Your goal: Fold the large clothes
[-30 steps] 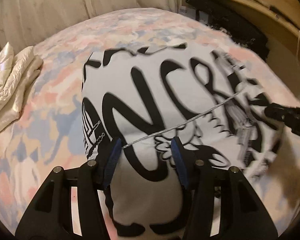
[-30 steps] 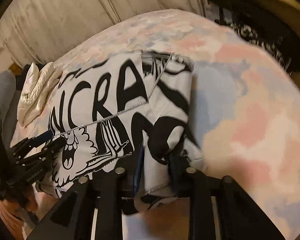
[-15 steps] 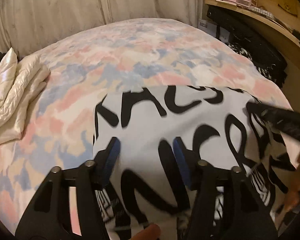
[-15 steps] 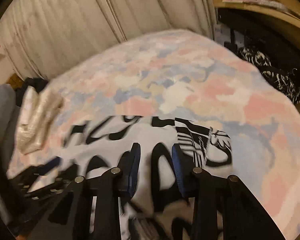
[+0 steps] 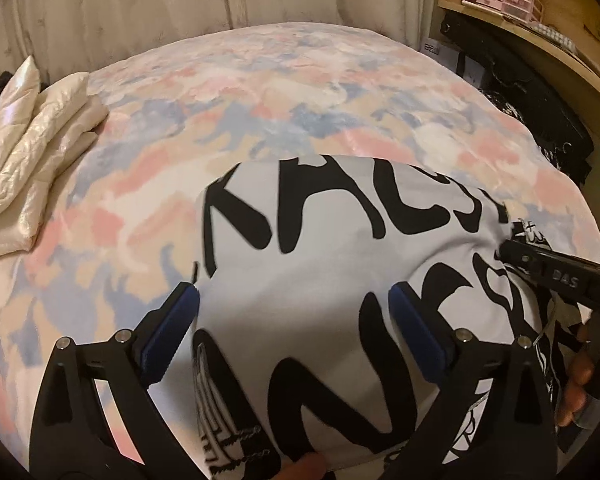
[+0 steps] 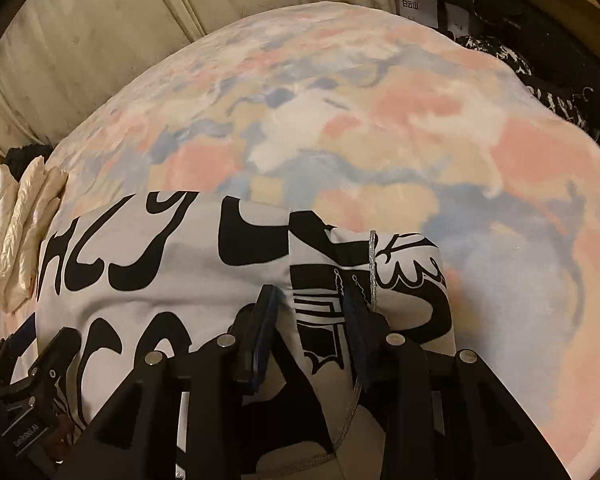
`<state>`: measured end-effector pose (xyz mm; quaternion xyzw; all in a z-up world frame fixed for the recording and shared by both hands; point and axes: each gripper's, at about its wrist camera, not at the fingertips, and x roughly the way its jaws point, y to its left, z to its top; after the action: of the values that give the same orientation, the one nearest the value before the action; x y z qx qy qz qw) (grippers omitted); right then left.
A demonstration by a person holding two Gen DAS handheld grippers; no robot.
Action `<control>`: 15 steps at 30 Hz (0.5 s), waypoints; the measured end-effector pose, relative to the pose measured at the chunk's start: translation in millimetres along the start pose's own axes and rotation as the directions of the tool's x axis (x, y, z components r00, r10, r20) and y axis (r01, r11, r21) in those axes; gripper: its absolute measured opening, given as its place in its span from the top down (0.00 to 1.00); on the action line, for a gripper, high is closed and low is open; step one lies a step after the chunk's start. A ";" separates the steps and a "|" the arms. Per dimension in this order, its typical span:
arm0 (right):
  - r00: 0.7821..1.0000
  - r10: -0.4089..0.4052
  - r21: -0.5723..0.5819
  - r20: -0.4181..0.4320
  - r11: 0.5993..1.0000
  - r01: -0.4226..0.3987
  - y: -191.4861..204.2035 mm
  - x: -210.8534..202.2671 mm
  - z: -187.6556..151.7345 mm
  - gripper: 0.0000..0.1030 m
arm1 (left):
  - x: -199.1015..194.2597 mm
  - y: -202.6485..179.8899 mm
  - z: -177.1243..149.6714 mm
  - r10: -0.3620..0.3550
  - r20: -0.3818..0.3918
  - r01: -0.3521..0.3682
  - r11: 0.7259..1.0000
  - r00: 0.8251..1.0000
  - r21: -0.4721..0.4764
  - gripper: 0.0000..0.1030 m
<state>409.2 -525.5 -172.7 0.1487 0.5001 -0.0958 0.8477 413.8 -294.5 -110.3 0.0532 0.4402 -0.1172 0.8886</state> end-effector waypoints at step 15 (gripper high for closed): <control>0.995 0.100 -0.230 -0.011 0.968 -0.099 16.2 -97.6 -119.8 0.67 | -54.9 -7.9 -81.9 -0.062 -0.149 0.058 0.998 0.987 -0.028 0.08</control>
<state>269.1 -467.4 -139.3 0.0743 0.4993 0.0054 0.8632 316.6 -277.1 -116.3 0.0383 0.5083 -0.1345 0.8497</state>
